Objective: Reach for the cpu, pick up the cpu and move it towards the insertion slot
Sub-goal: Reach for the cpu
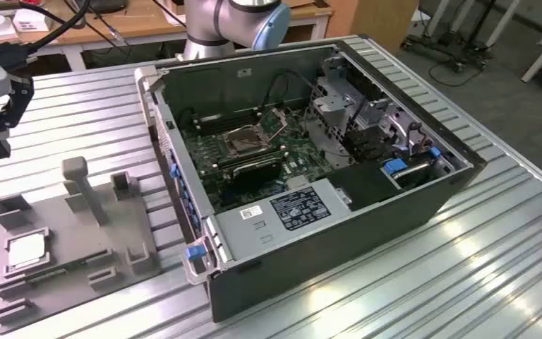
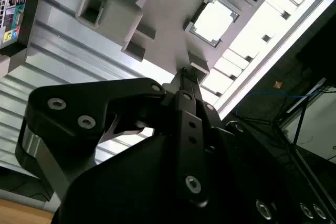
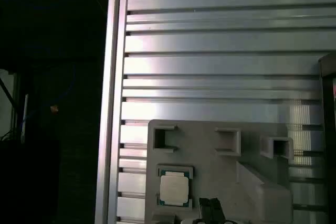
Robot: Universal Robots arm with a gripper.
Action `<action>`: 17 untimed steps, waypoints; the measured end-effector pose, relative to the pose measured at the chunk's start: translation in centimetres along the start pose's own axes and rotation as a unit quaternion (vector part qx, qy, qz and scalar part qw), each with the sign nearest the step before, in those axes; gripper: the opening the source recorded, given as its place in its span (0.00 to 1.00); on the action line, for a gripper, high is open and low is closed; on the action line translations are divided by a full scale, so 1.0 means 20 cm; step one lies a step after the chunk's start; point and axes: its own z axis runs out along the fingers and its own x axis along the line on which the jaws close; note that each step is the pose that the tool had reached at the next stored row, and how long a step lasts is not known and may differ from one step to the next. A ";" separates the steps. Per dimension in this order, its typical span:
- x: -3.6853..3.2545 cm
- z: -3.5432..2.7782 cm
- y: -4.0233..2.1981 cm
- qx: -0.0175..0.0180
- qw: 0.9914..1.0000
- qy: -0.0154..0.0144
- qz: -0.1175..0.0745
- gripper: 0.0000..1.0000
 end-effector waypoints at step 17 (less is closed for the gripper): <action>0.027 0.000 0.001 0.000 1.000 0.000 0.000 0.10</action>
